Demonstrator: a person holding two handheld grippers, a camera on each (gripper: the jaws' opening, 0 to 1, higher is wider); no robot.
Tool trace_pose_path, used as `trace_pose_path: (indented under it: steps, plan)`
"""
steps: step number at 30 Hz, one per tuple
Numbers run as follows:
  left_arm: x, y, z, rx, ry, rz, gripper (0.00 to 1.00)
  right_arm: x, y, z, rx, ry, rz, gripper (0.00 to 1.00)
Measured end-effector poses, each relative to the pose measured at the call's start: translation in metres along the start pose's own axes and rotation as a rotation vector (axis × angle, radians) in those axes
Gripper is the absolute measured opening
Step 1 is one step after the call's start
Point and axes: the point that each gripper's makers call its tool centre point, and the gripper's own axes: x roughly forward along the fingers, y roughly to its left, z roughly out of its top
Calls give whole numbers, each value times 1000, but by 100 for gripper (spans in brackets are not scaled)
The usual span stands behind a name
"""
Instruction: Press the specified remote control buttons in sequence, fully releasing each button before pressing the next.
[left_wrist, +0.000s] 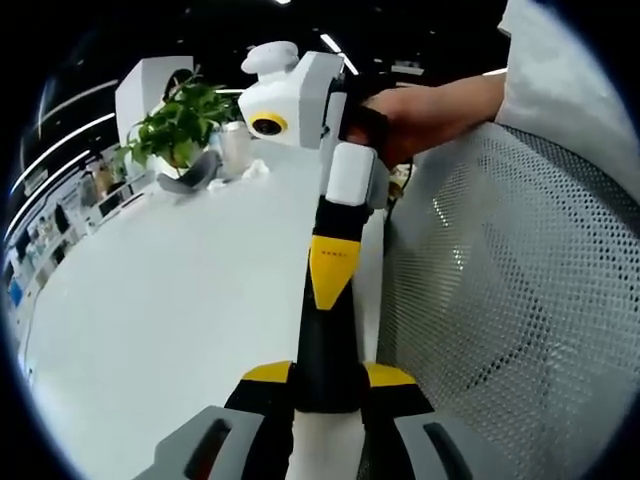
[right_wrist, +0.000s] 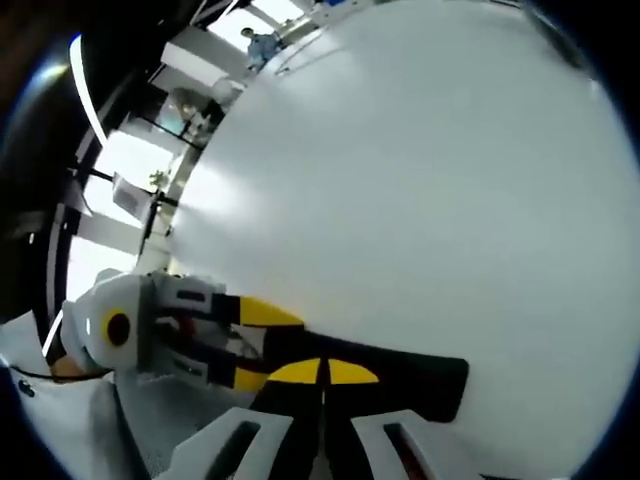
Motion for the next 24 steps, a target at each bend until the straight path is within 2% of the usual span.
trace_pose_path:
  steps: [5, 9, 20, 24]
  plan:
    - [0, 0, 0, -9, 0, 1, 24, 0, -1, 0, 4, 3, 2, 0]
    - [0, 0, -1, -9, 0, 2, 24, 0, 2, -1, -57, 17, -21, 0]
    - [0, 0, -1, -13, 2, 1, 24, 1, 2, 0, -104, 21, -44, 0]
    - [0, 0, -1, -14, 3, 0, 24, 3, 6, -1, -118, 24, -33, 0]
